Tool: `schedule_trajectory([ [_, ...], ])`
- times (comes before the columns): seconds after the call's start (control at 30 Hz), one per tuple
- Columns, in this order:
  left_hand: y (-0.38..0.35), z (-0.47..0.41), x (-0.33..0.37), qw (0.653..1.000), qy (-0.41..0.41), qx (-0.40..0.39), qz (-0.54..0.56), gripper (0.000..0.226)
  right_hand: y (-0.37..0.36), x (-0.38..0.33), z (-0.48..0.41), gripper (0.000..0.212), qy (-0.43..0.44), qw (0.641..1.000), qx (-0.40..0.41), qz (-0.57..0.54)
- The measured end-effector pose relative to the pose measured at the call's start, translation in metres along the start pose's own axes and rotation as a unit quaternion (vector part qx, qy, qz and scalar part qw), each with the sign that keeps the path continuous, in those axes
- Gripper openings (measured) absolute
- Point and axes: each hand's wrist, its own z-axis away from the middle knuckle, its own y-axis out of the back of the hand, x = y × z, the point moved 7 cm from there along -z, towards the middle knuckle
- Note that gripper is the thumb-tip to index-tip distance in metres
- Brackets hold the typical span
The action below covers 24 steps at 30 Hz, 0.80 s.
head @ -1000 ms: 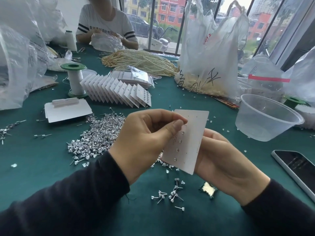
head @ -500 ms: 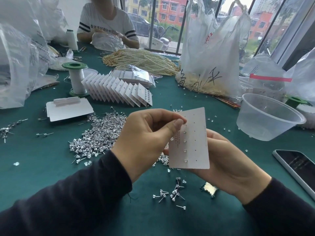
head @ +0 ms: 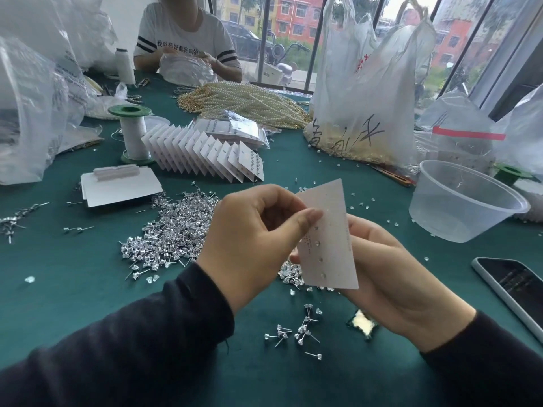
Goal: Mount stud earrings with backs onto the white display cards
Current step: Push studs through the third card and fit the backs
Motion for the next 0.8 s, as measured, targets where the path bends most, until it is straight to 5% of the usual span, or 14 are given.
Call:
schedule_trajectory([
  [0.1,0.002,0.000,0.000,0.998,-0.018,0.012,-0.065,0.014,0.008,-0.005,0.001,0.028,0.051,0.987,0.064,0.138],
  [0.2,0.000,0.001,-0.002,0.994,-0.019,0.002,-0.110,0.019,0.004,-0.018,0.004,0.004,0.143,0.929,0.110,0.324],
  [0.37,-0.011,0.003,-0.006,0.995,0.065,-0.078,-0.023,0.079,-0.003,-0.028,0.009,0.009,0.245,0.797,0.138,0.534],
  [0.53,-0.011,0.003,-0.019,0.984,0.166,-0.067,0.026,0.039,-0.011,-0.031,0.013,0.006,0.303,0.707,0.140,0.623],
  [0.67,-0.014,0.002,-0.029,0.975,0.197,-0.090,0.042,0.025,-0.009,-0.034,0.013,0.004,0.307,0.690,0.141,0.640],
  [0.8,-0.011,0.002,-0.041,0.968,0.230,-0.083,0.055,0.021,-0.007,-0.044,0.015,0.009,0.328,0.735,0.126,0.580],
])
